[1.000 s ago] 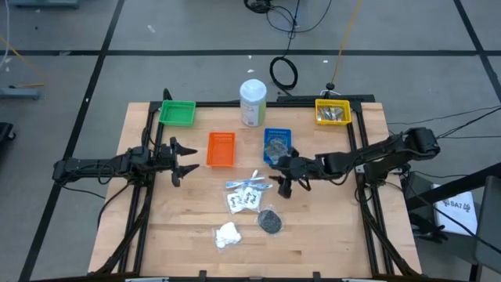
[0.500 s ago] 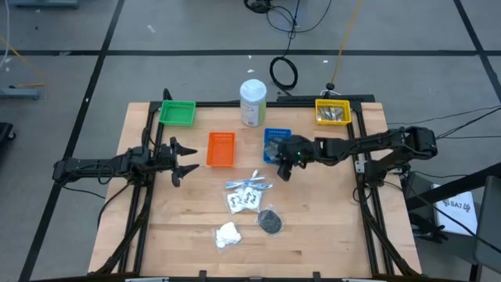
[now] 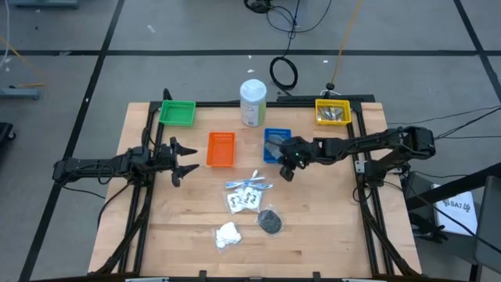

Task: Pick & Place Travel size toiletries
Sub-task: Put the top hairbrush into the blue bin

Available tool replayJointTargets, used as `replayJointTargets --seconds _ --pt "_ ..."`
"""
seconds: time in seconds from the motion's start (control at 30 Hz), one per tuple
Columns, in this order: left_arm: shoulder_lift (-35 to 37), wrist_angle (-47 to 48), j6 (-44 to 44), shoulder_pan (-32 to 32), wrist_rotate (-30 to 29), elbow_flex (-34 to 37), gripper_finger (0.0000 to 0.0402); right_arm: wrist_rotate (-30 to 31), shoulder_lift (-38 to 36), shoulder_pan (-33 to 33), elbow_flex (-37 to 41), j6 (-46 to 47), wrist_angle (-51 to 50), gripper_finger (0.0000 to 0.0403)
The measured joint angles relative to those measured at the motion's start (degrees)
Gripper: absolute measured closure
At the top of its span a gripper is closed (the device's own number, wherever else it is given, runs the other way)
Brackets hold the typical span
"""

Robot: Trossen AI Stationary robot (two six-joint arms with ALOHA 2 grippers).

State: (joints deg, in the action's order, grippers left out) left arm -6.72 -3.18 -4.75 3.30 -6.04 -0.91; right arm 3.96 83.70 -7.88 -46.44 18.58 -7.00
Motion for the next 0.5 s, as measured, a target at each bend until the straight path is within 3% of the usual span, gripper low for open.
replayJointTargets --seconds 0.27,0.5 --pt "-0.02 0.0 -0.02 0.0 0.0 0.0 0.0128 17.66 -0.09 0.02 -0.09 -1.15 6.85 0.0351" --pt "0.0 0.0 -0.01 -0.01 0.0 0.01 0.0128 21.72 -0.09 0.06 -0.09 -8.06 11.94 0.036"
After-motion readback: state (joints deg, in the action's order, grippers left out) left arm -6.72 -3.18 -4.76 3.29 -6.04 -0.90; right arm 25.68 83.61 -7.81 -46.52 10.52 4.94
